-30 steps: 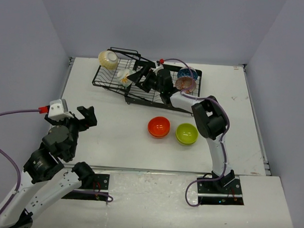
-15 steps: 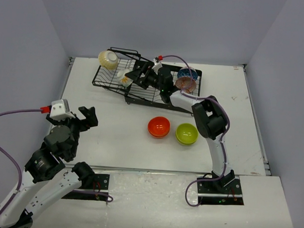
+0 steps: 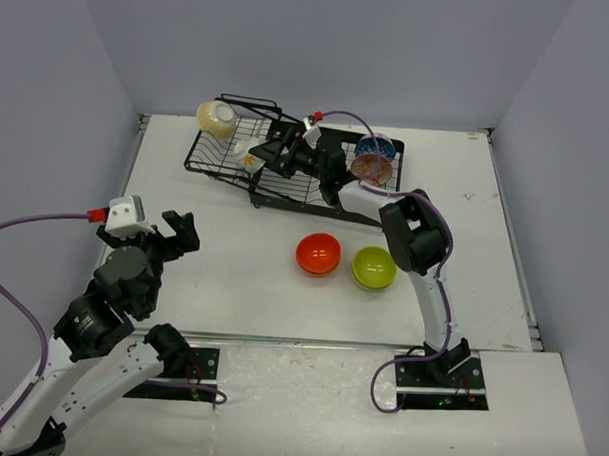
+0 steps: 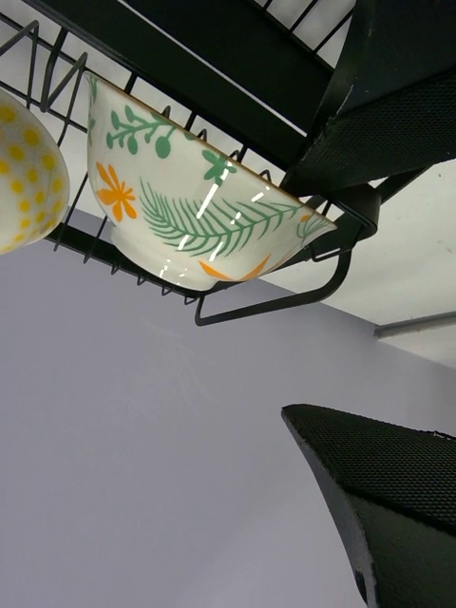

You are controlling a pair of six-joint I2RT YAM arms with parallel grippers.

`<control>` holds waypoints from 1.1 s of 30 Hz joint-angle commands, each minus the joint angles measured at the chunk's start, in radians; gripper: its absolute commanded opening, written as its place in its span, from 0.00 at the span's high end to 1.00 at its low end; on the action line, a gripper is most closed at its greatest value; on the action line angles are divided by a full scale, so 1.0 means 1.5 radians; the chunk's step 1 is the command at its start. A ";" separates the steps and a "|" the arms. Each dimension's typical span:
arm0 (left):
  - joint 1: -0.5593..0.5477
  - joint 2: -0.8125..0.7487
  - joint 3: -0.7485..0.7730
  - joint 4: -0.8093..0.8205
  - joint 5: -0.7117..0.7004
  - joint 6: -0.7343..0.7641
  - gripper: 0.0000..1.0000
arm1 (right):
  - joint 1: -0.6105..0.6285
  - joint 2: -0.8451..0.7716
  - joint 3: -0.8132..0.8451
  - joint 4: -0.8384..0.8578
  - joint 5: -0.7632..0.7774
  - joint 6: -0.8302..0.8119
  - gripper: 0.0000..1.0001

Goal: Unload the bowls from the dish rack

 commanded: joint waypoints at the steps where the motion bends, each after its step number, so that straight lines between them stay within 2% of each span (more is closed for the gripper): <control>1: 0.007 0.012 -0.002 0.025 0.006 0.014 0.00 | -0.002 0.011 0.015 0.067 -0.027 0.022 0.11; 24: 0.028 0.043 -0.005 0.040 0.075 0.031 0.00 | -0.023 0.078 0.063 0.149 -0.084 0.080 0.16; 33: 0.043 0.050 -0.008 0.050 0.108 0.040 0.00 | -0.029 0.106 0.084 0.182 -0.104 0.105 0.22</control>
